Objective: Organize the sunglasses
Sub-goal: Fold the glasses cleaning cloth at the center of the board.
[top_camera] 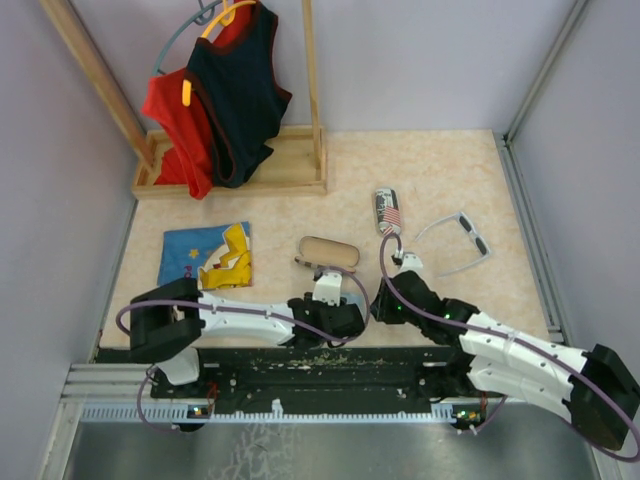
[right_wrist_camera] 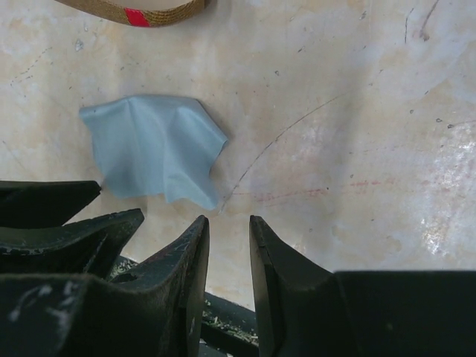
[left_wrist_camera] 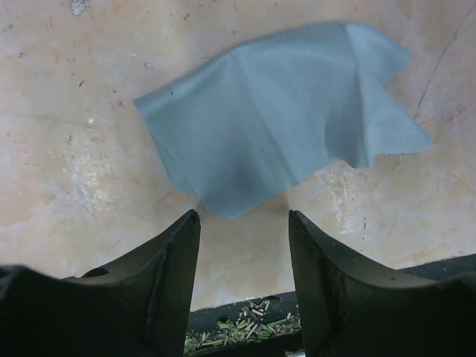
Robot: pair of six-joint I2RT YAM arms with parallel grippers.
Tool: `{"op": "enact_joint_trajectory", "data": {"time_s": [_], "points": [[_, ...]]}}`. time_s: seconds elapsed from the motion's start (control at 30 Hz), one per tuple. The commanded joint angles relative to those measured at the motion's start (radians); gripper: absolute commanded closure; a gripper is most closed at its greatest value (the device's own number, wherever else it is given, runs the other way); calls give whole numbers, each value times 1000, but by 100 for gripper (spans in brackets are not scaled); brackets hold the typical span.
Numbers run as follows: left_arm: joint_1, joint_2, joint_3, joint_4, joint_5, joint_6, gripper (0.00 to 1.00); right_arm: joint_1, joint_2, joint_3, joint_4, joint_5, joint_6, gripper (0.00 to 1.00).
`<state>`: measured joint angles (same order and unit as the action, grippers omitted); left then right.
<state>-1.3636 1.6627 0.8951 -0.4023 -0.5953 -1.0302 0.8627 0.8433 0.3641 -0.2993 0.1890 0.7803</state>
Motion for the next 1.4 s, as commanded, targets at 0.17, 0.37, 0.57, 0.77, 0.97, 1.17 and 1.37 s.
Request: {"op": "enact_joint_trajectory", "data": {"time_s": [0.17,0.37,0.57,0.77,0.97,1.17,1.37], "points": [[-12,98,88,-256,-71,-172,44,-7,-32,-19,42,-20,-24,71],[-12,126,92,-266,-70,-185,48,-6,-21,-17,56,-29,-36,71],[-12,151,96,-259,-78,-190,51,-6,-16,-11,52,-29,-43,71],[-7,162,78,-237,-85,-192,56,-7,-14,-8,50,-29,-46,71],[6,165,54,-201,-79,-181,65,-6,-5,-3,44,-27,-47,71],[10,163,38,-189,-81,-175,77,-6,-4,1,28,-25,-43,71],[9,131,15,-179,-84,-165,93,-6,-28,-7,44,-61,-19,70]]}}
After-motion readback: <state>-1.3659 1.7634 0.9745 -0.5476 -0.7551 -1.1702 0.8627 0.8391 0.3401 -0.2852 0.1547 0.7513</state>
